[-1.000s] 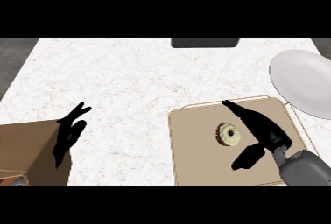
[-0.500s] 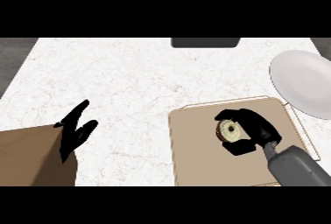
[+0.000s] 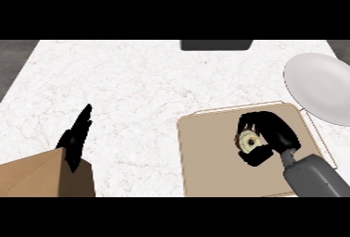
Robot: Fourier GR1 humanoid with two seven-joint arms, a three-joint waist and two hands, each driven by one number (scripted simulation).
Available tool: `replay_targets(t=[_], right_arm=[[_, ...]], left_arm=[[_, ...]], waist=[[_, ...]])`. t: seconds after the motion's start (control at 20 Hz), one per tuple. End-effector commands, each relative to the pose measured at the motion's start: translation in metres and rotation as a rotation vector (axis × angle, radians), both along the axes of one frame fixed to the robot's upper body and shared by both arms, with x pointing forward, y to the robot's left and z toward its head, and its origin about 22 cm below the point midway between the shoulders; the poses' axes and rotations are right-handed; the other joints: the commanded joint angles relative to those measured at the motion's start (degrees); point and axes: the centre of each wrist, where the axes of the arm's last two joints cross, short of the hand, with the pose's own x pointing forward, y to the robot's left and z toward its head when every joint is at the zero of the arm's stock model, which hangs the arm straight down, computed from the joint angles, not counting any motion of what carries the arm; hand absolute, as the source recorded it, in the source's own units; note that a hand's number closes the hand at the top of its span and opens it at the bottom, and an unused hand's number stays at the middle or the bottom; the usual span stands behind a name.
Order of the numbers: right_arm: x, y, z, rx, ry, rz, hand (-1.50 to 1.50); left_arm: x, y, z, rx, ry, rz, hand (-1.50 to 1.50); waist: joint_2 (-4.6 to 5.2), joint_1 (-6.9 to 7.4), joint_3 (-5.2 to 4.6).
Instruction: Pick the cupcake from the tray and place it in the plate
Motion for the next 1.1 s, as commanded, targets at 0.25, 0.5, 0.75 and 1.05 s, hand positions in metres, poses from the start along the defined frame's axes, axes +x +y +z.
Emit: replay_targets(t=[0.25,0.5,0.75,1.05], right_arm=[[0.049,-0.054,0.032,-0.095,-0.242,-0.092,1.50],[0.064,-0.075,0.042,-0.128,-0.375,-0.052,1.50],[0.066,-0.106,0.104,-0.014,-0.591,-0.212,1.50],[0.064,-0.133,0.113,-0.021,-0.659,-0.381,1.50]], left_arm=[[0.001,-0.006,-0.001,-0.025,-0.038,-0.038,0.00],[0.006,-0.011,0.011,-0.033,-0.021,-0.034,0.00],[-0.017,-0.003,-0.013,-0.027,-0.024,-0.042,0.00],[-0.004,0.007,-0.025,-0.029,-0.014,-0.039,0.00]], waist=[[0.45,0.68,-0.33],[0.31,0.53,-0.33],[-0.02,0.01,-0.36],[0.28,-0.06,-0.39]])
